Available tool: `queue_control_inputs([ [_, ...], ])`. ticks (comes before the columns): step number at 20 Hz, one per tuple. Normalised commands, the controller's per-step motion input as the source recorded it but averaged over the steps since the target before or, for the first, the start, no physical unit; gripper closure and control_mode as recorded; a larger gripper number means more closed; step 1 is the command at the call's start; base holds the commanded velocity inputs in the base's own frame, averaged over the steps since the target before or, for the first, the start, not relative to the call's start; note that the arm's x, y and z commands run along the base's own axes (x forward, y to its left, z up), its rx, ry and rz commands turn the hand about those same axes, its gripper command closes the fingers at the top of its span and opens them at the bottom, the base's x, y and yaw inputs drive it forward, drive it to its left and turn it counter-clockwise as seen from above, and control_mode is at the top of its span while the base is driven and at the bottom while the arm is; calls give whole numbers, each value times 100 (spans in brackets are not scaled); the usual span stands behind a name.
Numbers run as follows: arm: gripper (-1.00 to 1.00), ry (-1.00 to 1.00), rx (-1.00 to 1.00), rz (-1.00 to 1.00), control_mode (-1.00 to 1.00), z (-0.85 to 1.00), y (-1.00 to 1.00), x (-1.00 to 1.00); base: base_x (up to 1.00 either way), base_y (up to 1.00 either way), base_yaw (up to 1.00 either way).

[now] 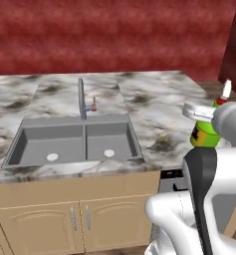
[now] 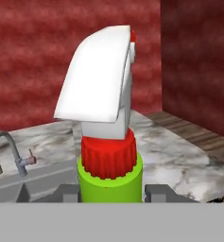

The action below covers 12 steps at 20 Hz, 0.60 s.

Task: Locate and retrieve the spray and sponge from the cabinet. Place them next to the sink.

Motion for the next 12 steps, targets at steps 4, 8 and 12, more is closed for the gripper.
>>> queue_control_inputs([
  [4, 100, 0, 0, 0, 100, 0, 0, 0, 81, -6, 3],
  [8, 100, 0, 0, 0, 100, 0, 0, 0, 57, -12, 7],
  [12, 100, 0, 0, 0, 100, 0, 0, 0, 9, 0, 0],
])
